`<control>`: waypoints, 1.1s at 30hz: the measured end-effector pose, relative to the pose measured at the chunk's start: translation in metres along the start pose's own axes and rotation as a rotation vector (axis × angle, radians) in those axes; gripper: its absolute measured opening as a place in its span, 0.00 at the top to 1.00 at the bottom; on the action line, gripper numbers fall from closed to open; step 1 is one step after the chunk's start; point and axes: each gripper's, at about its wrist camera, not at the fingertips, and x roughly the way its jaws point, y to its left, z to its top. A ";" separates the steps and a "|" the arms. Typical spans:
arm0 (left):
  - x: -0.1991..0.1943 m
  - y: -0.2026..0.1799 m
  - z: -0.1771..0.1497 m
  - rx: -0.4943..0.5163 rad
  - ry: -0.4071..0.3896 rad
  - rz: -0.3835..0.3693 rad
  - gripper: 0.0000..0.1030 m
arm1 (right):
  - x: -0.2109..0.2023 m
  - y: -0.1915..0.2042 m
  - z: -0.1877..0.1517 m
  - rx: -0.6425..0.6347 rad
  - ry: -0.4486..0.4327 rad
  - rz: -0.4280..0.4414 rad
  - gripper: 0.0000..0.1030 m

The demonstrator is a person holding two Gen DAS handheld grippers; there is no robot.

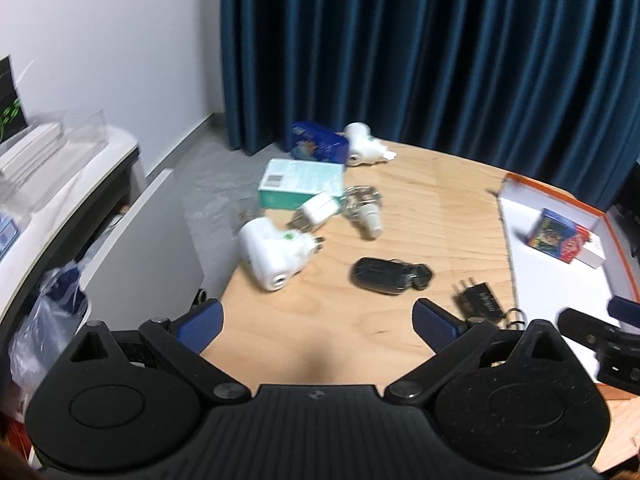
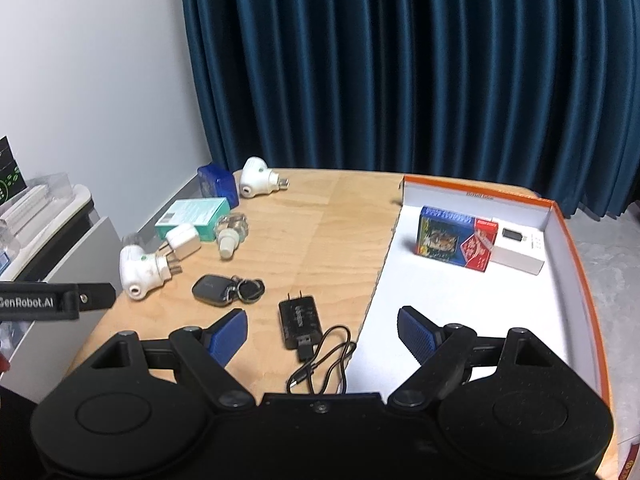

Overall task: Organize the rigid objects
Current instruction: 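Move both tools back over the table toward the remaining items, then grasp the white plug-in heater with left tool while right tool grasps black charger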

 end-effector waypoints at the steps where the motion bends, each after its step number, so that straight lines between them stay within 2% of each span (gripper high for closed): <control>1: 0.003 0.004 0.000 -0.013 0.006 0.008 0.00 | 0.001 0.000 -0.001 0.000 0.005 0.002 0.06; 10: 0.034 0.048 0.000 -0.184 0.019 0.113 0.00 | 0.014 -0.001 -0.003 -0.001 0.023 0.030 0.06; 14: 0.053 0.056 0.010 -0.234 0.025 0.107 0.00 | 0.023 0.002 -0.004 -0.009 0.037 0.051 0.06; 19: 0.080 0.049 0.024 -0.153 0.035 0.091 0.00 | 0.036 0.005 -0.003 -0.024 0.054 0.069 0.06; 21: 0.090 0.049 0.029 -0.152 0.043 0.094 0.00 | 0.040 0.005 -0.002 -0.031 0.059 0.076 0.06; 24: 0.103 0.048 0.032 -0.154 0.051 0.038 0.00 | 0.049 0.005 -0.002 -0.030 0.072 0.077 0.06; 28: 0.118 0.038 0.030 -0.067 0.057 0.030 0.00 | 0.059 0.004 0.000 -0.031 0.087 0.076 0.06; 32: 0.126 0.036 0.027 0.039 0.027 0.024 0.00 | 0.067 0.004 0.001 -0.035 0.097 0.074 0.06; 33: 0.126 0.037 0.026 0.048 0.007 0.004 0.05 | 0.069 0.004 0.002 -0.035 0.100 0.073 0.06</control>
